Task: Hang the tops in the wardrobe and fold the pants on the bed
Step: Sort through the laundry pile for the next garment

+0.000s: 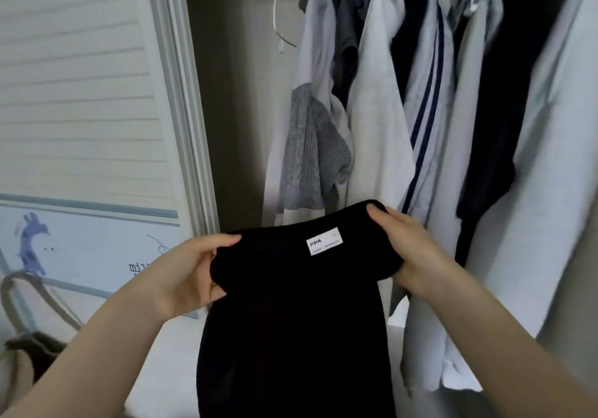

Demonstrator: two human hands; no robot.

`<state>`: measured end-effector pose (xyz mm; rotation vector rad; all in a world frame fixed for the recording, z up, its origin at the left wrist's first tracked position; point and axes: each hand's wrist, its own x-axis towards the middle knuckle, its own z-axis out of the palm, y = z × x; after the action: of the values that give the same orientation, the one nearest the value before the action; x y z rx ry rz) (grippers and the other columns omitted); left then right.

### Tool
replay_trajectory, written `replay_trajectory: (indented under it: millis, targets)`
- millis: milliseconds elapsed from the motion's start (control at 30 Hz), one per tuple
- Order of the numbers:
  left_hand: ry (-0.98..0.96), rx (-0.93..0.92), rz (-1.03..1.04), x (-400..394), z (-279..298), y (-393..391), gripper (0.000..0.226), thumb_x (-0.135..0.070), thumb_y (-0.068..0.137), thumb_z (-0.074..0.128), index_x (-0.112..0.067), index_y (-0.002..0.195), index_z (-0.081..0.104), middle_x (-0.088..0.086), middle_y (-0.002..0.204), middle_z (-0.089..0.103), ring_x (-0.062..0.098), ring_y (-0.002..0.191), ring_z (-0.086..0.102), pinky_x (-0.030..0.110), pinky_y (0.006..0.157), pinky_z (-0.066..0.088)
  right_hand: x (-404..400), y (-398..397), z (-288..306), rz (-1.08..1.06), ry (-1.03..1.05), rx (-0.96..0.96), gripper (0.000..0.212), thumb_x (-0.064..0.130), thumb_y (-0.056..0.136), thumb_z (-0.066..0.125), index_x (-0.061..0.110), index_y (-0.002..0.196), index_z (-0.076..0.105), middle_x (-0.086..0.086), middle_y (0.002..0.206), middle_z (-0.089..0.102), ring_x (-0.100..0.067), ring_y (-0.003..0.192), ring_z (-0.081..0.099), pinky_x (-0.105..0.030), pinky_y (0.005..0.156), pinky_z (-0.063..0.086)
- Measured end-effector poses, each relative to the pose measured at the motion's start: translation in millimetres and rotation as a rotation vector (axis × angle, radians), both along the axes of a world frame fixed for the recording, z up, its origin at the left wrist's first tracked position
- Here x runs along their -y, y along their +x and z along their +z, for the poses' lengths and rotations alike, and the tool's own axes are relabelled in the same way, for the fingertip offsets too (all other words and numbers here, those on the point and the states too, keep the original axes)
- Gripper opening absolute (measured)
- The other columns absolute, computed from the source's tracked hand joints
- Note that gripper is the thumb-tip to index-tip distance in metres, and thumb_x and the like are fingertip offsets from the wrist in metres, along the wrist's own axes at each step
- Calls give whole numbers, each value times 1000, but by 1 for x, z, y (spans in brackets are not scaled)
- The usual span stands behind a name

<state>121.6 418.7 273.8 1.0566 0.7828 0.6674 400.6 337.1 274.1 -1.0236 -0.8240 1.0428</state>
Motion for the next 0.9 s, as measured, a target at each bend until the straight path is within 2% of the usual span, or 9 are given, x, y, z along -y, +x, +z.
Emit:
replay_trajectory:
  millis: [133, 233, 333, 400, 533, 600, 667, 800, 900]
  targets:
    - [125, -173, -75, -3, 37, -2, 29, -31, 70, 75, -14, 93, 80, 4, 84, 75, 15, 70, 73, 22, 52, 54, -17, -3, 5, -12, -32, 41, 19, 28, 94, 58, 15, 96, 72, -7, 85, 74, -17, 69, 71, -26, 57, 56]
    - [132, -81, 75, -17, 52, -7, 32, -29, 73, 73, -10, 98, 77, 4, 78, 74, 14, 62, 71, 21, 47, 53, -26, -5, 6, 24, -65, 170, 19, 25, 95, 58, 12, 100, 72, -8, 85, 72, -17, 66, 68, -24, 55, 53]
    - [130, -6, 214, -31, 58, -14, 27, -27, 81, 70, -10, 102, 70, 2, 75, 74, 11, 59, 70, 20, 45, 52, -33, -9, 2, 84, -114, 379, 18, 23, 94, 60, 11, 98, 72, -12, 87, 69, -23, 74, 64, -32, 65, 50]
    - [128, 52, 272, -39, 63, -15, 22, -26, 86, 68, -9, 100, 69, 1, 71, 73, 10, 56, 69, 18, 44, 51, -42, -16, 7, 92, -127, 588, 18, 24, 94, 59, 10, 93, 70, -8, 77, 65, -18, 68, 61, -30, 60, 48]
    - [135, 109, 297, -44, 72, -6, 31, -31, 87, 68, -6, 105, 71, 6, 77, 74, 16, 60, 71, 21, 46, 53, -45, -26, 33, 128, -45, 1290, 17, 27, 94, 57, 21, 81, 65, 14, 64, 61, 0, 60, 55, -22, 61, 44]
    - [160, 102, 277, -45, 79, 1, 35, -34, 83, 72, -6, 103, 73, 9, 86, 76, 21, 69, 74, 24, 50, 55, -42, -37, 57, 239, -51, 1498, 22, 38, 94, 54, 22, 81, 63, 10, 71, 66, -3, 64, 60, -27, 66, 49]
    - [218, 73, 274, -47, 90, 9, 34, -35, 81, 75, -7, 98, 74, 11, 89, 77, 24, 76, 75, 26, 53, 55, -47, -48, 90, 186, 1, 1636, 32, 43, 93, 51, 16, 82, 63, 1, 78, 70, -12, 70, 64, -34, 73, 53]
    - [404, -41, 310, -56, 109, 29, 28, -32, 81, 76, -7, 94, 76, 11, 90, 77, 23, 83, 74, 27, 70, 55, -82, -74, 165, -196, 317, 1532, 21, 32, 95, 50, 20, 82, 62, 0, 85, 71, -17, 86, 66, -36, 83, 53]
    - [607, -213, 360, -61, 115, 38, 24, -27, 82, 75, -4, 88, 77, 14, 88, 76, 24, 81, 73, 28, 77, 55, -120, -88, 213, -449, 507, 1506, 20, 20, 96, 46, 13, 94, 65, -2, 85, 65, -20, 82, 61, -28, 72, 47]
